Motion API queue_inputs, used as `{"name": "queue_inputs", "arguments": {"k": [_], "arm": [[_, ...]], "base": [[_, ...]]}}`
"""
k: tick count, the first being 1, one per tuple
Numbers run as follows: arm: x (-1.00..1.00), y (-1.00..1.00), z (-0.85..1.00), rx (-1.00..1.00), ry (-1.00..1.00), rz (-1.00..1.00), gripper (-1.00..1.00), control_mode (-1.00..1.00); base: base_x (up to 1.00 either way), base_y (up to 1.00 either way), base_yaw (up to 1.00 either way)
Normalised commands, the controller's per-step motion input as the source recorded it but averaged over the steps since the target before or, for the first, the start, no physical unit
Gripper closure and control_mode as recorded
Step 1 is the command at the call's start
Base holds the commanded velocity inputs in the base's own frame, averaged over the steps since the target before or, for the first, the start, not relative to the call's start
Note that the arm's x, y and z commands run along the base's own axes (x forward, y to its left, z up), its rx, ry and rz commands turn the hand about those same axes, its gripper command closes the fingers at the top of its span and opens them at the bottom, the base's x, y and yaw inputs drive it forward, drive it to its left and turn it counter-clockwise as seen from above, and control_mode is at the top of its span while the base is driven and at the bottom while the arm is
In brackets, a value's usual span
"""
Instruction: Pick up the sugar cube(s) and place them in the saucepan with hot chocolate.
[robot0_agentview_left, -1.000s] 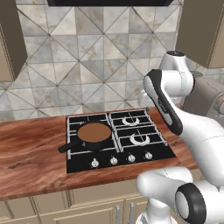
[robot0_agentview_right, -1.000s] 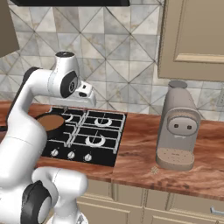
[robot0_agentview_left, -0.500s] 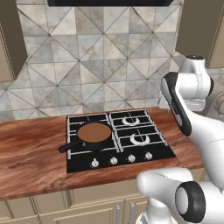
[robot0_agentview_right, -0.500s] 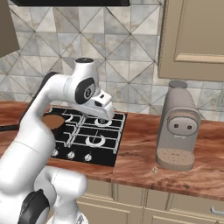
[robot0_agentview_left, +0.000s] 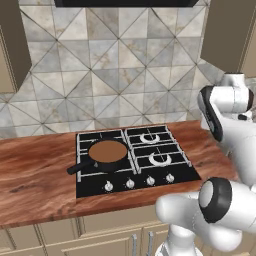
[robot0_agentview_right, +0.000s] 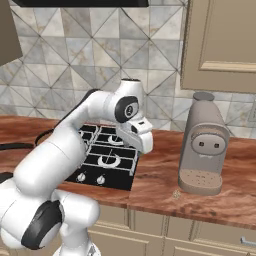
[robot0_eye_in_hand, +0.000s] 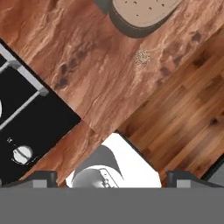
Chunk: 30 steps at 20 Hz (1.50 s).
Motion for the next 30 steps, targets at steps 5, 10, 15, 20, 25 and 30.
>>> {"name": "queue_inputs", "arguments": {"k": [5,10,15,20,25,30], "arm": [[-0.07,-0.91,-0.49,0.03,0.15,-0.32,-1.0,-1.0],[-0.09,-0.63,-0.51,0.03,0.04,-0.16,-1.0,-1.0],[-0.07,-0.14,-0.45,0.02,-0.09,0.03,-1.0,-1.0],[-0.05,-0.25,-0.62,0.01,-0.11,0.07,-1.0,-1.0],[-0.06,-0.03,-0.5,0.0,-0.2,0.07,-1.0,-1.0],[-0.13,0.0,-0.22,0.0,-0.24,0.2,-1.0,-1.0]], "base": [[0.0,0.0,0.0],[0.0,0.0,0.0],[0.0,0.0,0.0],[0.0,0.0,0.0],[0.0,0.0,0.0],[0.0,0.0,0.0]]}}
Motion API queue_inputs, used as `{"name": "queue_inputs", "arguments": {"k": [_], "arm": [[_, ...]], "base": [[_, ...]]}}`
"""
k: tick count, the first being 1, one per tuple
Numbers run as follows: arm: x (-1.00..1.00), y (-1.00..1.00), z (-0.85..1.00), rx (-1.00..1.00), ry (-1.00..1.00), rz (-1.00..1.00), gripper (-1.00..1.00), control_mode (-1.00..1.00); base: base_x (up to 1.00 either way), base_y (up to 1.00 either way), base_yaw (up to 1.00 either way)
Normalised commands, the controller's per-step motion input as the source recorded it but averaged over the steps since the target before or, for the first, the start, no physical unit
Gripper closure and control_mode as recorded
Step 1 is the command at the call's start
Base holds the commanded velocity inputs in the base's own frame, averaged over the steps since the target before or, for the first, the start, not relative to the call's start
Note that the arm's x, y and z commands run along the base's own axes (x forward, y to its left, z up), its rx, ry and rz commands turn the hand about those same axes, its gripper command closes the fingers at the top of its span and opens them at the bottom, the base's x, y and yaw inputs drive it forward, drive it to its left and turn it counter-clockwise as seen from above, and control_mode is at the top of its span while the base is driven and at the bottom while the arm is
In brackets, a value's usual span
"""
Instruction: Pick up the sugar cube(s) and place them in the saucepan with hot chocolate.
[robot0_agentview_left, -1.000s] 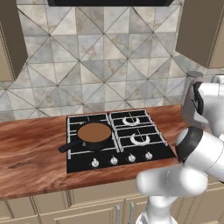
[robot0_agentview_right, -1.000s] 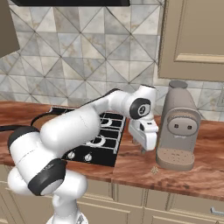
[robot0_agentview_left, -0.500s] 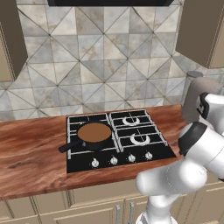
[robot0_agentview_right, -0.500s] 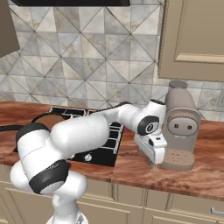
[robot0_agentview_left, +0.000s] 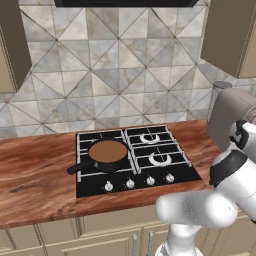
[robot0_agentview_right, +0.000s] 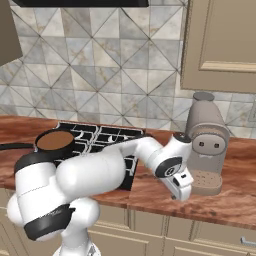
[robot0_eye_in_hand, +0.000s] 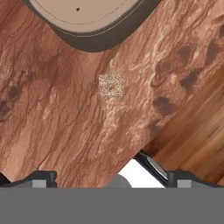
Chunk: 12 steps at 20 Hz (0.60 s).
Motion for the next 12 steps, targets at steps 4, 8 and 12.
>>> {"name": "queue_inputs", "arguments": {"k": [4,8,12], "arm": [[0.0,-0.01,-0.06,-0.01,-0.08,0.15,-1.0,-1.0],[0.03,0.0,0.0,-0.04,0.0,0.11,-1.0,-1.0],[0.13,-0.14,-0.06,-0.03,0.03,0.05,-1.0,-1.0]], "base": [[0.0,0.0,0.0],[0.0,0.0,0.0],[0.0,0.0,0.0]]}}
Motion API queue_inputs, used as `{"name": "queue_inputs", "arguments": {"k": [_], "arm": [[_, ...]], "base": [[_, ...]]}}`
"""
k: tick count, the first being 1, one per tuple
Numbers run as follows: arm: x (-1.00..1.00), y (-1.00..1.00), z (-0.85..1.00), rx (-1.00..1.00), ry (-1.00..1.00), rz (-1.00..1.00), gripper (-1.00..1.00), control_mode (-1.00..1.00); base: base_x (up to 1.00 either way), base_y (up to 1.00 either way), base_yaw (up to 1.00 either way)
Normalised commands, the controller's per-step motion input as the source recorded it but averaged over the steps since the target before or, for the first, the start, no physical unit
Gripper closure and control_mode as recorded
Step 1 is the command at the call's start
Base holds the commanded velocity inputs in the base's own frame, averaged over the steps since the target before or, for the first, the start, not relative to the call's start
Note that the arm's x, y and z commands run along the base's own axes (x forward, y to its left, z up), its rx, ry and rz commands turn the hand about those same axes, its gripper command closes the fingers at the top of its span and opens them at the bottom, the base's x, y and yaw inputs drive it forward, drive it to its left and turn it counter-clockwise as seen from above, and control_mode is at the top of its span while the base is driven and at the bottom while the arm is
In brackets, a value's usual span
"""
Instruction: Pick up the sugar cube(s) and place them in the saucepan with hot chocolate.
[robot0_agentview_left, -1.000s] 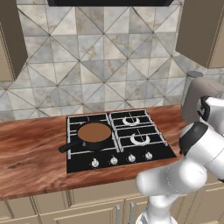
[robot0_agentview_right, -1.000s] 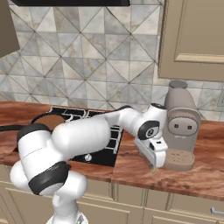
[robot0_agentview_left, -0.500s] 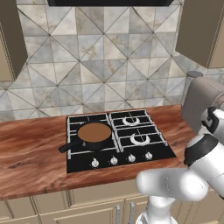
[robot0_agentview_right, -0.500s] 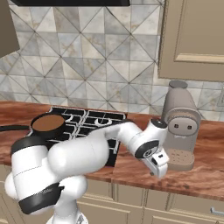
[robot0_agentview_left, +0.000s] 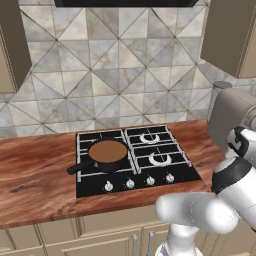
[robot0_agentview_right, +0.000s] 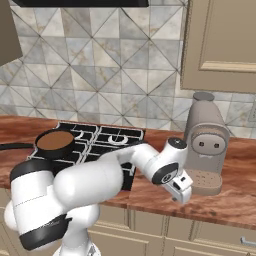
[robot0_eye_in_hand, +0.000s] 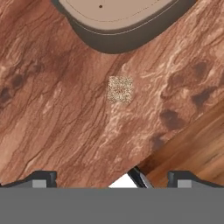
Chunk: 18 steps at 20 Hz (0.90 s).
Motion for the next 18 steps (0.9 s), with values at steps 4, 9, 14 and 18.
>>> {"name": "queue_inputs", "arguments": {"k": [4,9,14,18], "arm": [[0.26,-0.36,-0.24,-0.01,0.0,0.02,-1.0,-1.0],[0.26,-0.19,-0.14,0.0,0.0,0.0,-1.0,-1.0],[0.22,0.0,-0.08,0.0,-0.01,0.0,-1.0,-1.0],[-0.01,0.0,-0.1,0.0,-0.03,0.0,-1.0,-1.0]], "base": [[0.0,0.0,0.0],[0.0,0.0,0.0],[0.0,0.0,0.0],[0.0,0.0,0.0]]}}
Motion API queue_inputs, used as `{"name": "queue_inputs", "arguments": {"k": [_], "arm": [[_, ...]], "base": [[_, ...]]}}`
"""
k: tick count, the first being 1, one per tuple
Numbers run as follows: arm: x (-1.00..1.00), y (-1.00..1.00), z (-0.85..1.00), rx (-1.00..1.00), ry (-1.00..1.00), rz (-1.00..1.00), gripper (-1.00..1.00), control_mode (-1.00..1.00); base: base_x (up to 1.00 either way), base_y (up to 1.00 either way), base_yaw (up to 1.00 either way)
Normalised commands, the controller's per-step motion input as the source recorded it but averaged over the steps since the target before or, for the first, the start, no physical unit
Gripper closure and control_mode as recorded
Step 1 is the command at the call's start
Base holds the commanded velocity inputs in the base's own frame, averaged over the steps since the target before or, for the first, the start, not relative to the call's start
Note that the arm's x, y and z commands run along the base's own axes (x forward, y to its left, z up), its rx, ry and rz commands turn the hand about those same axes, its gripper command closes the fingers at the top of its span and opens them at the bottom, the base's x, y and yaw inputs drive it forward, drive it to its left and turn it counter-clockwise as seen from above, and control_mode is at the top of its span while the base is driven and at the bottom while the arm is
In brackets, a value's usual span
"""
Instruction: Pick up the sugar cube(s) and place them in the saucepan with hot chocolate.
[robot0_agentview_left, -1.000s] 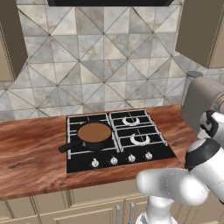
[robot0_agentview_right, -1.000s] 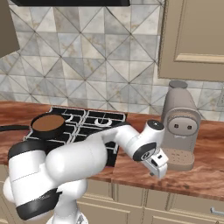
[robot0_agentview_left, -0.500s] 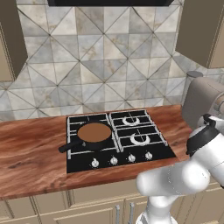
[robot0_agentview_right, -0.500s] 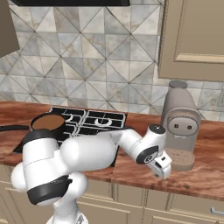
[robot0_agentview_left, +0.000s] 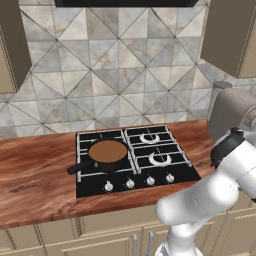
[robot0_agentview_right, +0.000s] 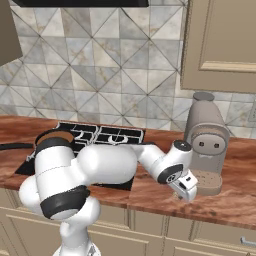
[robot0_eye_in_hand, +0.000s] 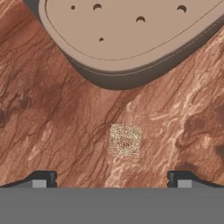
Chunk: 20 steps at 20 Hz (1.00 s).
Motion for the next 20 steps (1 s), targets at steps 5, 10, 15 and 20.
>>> {"name": "queue_inputs", "arguments": {"k": [5,10,15,20], "arm": [[-0.02,0.0,0.0,-0.04,-0.02,0.01,-1.0,-1.0],[0.0,-0.01,-0.06,-0.04,-0.1,0.03,-1.0,-1.0],[0.0,-0.03,-0.09,-0.03,-0.11,0.04,-1.0,-1.0],[0.0,0.0,-0.04,-0.04,-0.02,0.04,-1.0,-1.0]], "base": [[0.0,0.0,0.0],[0.0,0.0,0.0],[0.0,0.0,0.0],[0.0,0.0,0.0]]}}
